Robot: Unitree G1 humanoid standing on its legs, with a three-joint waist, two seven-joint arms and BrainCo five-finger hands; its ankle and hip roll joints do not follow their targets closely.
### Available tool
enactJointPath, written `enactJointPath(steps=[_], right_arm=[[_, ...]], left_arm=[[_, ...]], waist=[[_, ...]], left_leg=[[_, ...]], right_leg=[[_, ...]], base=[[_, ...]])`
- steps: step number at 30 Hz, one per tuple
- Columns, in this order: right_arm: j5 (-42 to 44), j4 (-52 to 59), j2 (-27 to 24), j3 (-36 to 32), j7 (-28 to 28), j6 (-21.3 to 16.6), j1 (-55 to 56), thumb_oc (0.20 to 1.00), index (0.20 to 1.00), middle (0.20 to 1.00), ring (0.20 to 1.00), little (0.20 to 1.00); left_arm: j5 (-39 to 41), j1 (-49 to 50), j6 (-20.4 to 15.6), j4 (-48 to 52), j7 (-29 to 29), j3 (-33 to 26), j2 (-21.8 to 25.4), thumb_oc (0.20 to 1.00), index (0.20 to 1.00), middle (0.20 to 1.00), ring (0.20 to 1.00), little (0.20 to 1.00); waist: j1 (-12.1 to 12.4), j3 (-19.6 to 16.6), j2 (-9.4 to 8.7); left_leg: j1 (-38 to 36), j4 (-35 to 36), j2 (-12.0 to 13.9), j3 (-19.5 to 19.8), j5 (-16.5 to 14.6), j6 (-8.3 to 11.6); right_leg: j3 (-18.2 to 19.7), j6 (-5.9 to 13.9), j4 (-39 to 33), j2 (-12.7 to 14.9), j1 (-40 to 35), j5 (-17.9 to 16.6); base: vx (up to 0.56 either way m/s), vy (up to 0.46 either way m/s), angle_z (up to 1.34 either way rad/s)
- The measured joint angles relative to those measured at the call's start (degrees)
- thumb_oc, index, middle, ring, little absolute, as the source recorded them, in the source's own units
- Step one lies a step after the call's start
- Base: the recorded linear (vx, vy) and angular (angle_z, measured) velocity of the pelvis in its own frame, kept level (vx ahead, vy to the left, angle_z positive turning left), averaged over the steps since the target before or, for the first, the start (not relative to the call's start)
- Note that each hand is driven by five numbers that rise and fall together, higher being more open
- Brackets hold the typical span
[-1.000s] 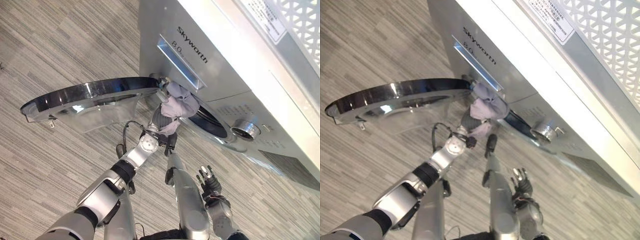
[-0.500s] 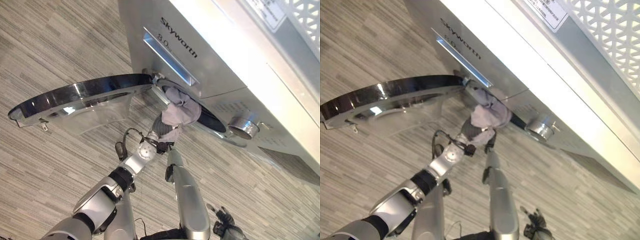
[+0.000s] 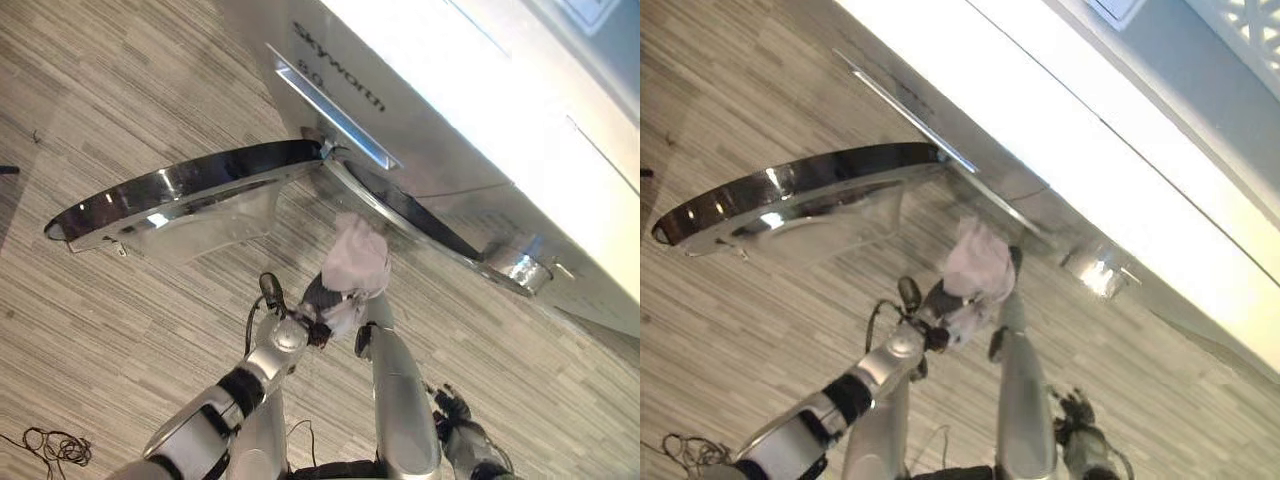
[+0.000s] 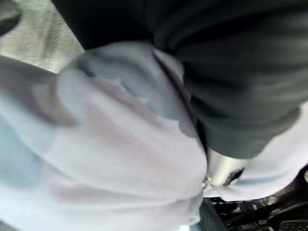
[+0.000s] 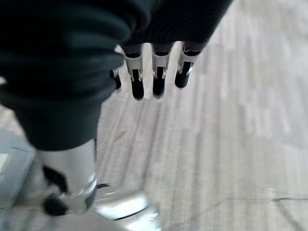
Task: Grab the laundry basket,head to the washer,open it,put in the laundry and shut it.
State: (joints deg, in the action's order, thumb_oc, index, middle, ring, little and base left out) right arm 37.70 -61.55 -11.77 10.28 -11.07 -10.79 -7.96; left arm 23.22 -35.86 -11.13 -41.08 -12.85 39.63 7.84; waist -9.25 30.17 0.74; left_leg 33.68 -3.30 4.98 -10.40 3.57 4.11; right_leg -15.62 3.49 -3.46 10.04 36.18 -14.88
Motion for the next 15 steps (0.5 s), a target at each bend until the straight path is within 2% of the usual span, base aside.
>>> enactJointPath(steps=[3,7,12,15], right_arm=[[0.92,4.44,-1.07,1.58,-0.14,-2.15,-0.08,1.000,1.000,1.000,1.000,1.000],[0.88,6.61,-1.44,4.00,-0.16,-3.35,-0.16,1.000,1.000,1.000,1.000,1.000],[0.87,7.29,-1.30,3.98,-0.25,-4.18,-0.18,1.000,1.000,1.000,1.000,1.000],[0.90,8.65,-1.90,3.96,-0.37,-4.49,-0.18,1.000,1.000,1.000,1.000,1.000]], left_arm=[[1.65,-8.94,-1.02,-2.60,-3.11,-2.79,-2.74,0.200,0.200,0.200,0.200,0.200],[1.66,-14.40,-2.99,-1.54,-6.33,-5.97,-2.99,0.200,0.200,0.200,0.200,0.200],[3.15,-14.83,-3.40,-0.60,-7.21,-6.82,-4.42,0.200,0.200,0.200,0.200,0.200],[4.18,-16.00,-3.38,-4.71,-8.61,-7.25,-5.96,0.200,0.200,0.200,0.200,0.200]], waist=[[-1.25,0.01,-0.04],[-2.71,-0.02,0.07],[-2.77,0.00,0.10],[-2.94,-0.06,-0.05]], left_leg=[[0.50,1.64,-0.08,-1.22,0.67,-0.13],[1.38,2.91,0.44,-1.95,0.92,0.19],[2.62,3.44,0.41,-2.23,0.98,0.26],[3.08,3.58,0.31,-2.22,0.96,0.24]], right_leg=[[1.08,-0.13,0.47,0.06,2.09,-0.13],[1.34,-0.19,0.49,-0.38,4.05,-0.04],[1.30,-0.34,0.81,-0.33,5.84,0.05],[1.26,-0.18,1.07,-0.23,6.44,0.31]], base=[[0.02,-0.031,-0.13],[0.03,-0.051,-0.11],[0.02,-0.020,-0.01],[0.02,-0.041,0.01]])
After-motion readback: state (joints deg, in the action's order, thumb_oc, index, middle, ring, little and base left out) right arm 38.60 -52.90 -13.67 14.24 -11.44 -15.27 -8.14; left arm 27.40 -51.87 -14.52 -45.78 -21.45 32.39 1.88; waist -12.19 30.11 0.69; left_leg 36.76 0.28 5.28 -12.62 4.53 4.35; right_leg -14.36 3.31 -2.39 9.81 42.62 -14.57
